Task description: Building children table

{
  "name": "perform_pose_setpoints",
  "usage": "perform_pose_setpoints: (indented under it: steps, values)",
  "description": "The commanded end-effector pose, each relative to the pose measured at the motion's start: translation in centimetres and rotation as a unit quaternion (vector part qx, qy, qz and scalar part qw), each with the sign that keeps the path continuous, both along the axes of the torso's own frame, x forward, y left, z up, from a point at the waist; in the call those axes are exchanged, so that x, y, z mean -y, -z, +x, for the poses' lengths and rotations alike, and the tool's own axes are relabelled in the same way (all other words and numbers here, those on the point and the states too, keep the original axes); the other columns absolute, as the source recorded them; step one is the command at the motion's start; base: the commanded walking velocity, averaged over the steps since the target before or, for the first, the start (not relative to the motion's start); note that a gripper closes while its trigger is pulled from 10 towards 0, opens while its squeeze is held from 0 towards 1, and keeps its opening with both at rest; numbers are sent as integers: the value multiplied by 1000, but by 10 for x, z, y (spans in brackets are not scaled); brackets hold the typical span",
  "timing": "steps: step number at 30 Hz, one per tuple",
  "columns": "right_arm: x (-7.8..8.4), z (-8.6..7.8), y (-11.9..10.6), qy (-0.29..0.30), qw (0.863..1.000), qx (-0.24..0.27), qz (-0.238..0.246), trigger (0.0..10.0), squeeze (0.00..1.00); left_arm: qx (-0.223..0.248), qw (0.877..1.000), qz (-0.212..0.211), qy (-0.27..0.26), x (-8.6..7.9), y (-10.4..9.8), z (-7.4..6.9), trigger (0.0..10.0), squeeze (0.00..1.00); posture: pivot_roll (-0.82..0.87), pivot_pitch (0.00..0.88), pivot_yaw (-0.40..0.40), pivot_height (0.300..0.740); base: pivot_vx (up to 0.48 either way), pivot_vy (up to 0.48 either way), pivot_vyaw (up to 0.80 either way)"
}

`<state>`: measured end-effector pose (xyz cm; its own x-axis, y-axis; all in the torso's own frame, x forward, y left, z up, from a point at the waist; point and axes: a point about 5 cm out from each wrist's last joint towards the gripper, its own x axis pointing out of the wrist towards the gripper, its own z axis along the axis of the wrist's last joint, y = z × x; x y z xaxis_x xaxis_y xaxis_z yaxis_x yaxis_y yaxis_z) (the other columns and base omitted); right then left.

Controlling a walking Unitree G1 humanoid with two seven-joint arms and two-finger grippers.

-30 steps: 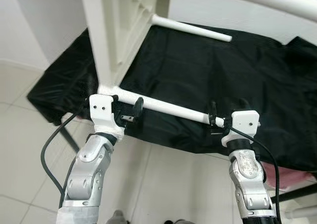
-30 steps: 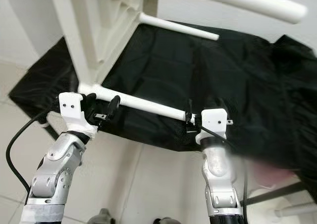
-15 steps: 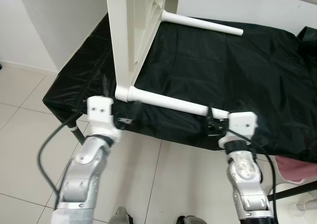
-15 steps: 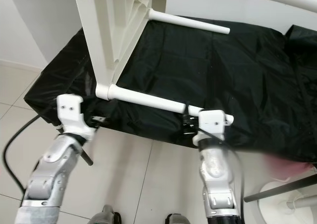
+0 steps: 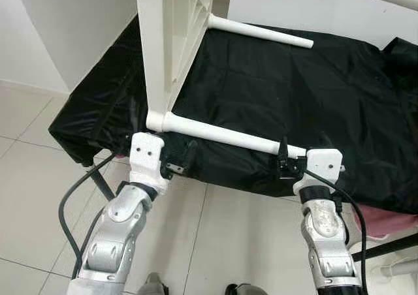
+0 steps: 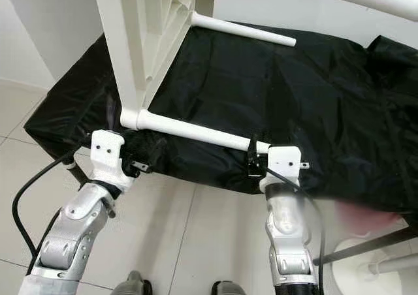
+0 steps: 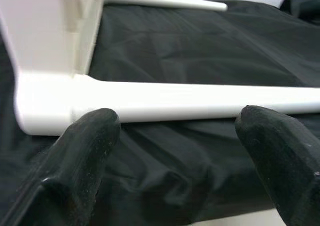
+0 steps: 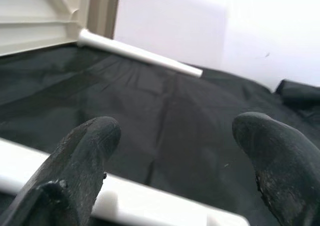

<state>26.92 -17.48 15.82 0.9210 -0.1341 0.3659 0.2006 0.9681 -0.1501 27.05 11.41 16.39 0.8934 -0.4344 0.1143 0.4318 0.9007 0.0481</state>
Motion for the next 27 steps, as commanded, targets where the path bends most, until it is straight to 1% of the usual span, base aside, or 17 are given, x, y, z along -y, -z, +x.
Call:
perform_pose_setpoints:
  steps: [1,2,3,7,10,11,13,14,15,16,17,19,20,22,24,25,27]
  values:
    - [6,-2,-2,14,1000,10,-4,10000,0,-17,998,17,62,7,6,-3,10000,0,98,121,-78,740,0,0,0]
    - [6,-2,-2,14,1000,10,-4,10000,0,-17,998,17,62,7,6,-3,10000,0,98,121,-78,740,0,0,0]
    - [6,-1,-6,8,1000,18,-1,10000,1000,-37,997,8,60,8,9,0,10000,0,96,120,-78,740,0,0,0]
    - [4,-2,-24,9,998,59,-36,10000,1000,-95,993,-31,57,12,14,8,10000,0,90,121,-75,740,0,0,0]
    - [4,-2,-29,17,996,72,-56,10000,1000,-105,992,-37,60,13,15,9,10000,0,88,121,-73,740,0,0,0]
    - [3,-3,-35,27,993,87,-78,10000,59,-114,991,-36,59,15,18,10,10000,0,86,122,-72,740,0,0,0]
    - [3,-3,-35,27,993,87,-78,10000,59,-114,991,-36,59,15,18,10,10000,0,86,122,-72,740,0,0,0]
    - [1,-3,-43,35,988,108,-107,10000,0,-123,990,-39,55,17,20,12,10000,0,83,122,-68,740,0,0,0]
    - [-4,-4,-55,47,979,139,-141,10000,0,-127,990,-41,55,20,19,14,10000,0,81,124,-67,740,0,0,0]
    - [-4,-4,-55,47,979,139,-141,10000,0,-127,990,-41,55,20,19,14,10000,0,81,124,-67,740,0,0,0]
    - [-10,-5,-72,59,964,183,-184,10000,0,-129,989,-43,54,23,17,18,10000,0,78,123,-65,740,0,0,0]
    - [-16,-5,-82,61,951,212,-215,10000,0,-129,989,-43,53,23,14,20,10000,0,77,125,-66,740,0,0,0]
    - [-16,-5,-82,61,951,212,-215,10000,0,-129,989,-43,53,23,14,20,10000,0,77,125,-66,740,0,0,0]
    - [-25,-6,-96,67,926,259,-265,10000,0,-127,990,-41,49,22,12,23,10000,0,75,126,-63,740,0,0,0]
    - [-29,-6,-101,72,915,278,-284,10000,0,-128,990,-41,47,22,11,24,10000,0,76,125,-64,740,0,0,0]
    - [-29,-6,-101,72,915,278,-284,10000,0,-128,990,-41,47,22,11,24,10000,0,76,125,-64,740,0,0,0]
    - [-39,-2,-115,73,895,309,-312,10000,0,-124,991,-26,41,20,11,25,10000,0,77,123,-68,740,0,0,0]
